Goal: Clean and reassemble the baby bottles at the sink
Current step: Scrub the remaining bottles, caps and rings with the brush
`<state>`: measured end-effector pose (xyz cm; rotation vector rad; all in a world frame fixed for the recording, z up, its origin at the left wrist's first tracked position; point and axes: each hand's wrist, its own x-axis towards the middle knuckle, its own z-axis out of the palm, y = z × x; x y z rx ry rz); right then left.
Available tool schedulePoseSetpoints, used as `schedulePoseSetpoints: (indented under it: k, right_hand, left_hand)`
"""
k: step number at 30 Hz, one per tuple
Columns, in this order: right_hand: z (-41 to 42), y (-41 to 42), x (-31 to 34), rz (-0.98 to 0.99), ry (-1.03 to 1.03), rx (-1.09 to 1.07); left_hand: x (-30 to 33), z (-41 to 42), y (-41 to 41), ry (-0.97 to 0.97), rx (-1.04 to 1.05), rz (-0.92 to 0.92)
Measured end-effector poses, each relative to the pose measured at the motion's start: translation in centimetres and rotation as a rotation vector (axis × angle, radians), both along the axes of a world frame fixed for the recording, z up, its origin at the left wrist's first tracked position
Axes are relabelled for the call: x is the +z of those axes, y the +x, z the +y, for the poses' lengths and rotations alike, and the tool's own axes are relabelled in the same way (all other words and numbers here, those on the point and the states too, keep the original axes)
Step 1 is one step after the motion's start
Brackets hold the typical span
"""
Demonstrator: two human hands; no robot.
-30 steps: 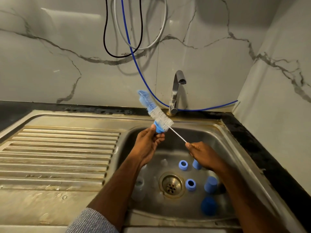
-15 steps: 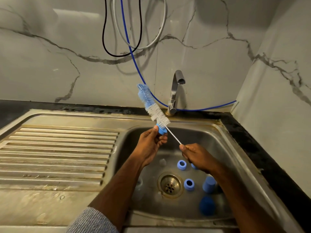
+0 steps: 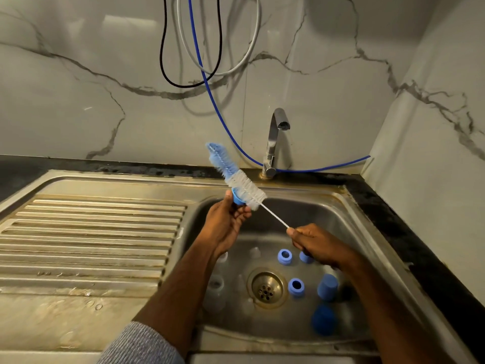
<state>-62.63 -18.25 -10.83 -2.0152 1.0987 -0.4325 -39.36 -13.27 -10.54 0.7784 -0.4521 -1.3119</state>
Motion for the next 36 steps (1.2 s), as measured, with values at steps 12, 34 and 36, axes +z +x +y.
schedulePoseSetpoints:
  k: [12, 34, 36]
  right_hand:
    - [-0.5, 0.0, -0.3, 0.042, -0.142, -0.07]
    - [-0.9, 1.6, -1.8, 0.032, -0.272, -0.098]
    - [-0.8, 1.8, -2.0, 0.04, -0.296, -0.106]
  left_hand:
    - [0.0, 0.1, -0.5, 0.023, -0.036, -0.04]
    - [-0.4, 0.1, -2.2, -0.07, -0.039, -0.036]
    - [-0.4, 0.0, -2.3, -0.125, 0.032, -0.021]
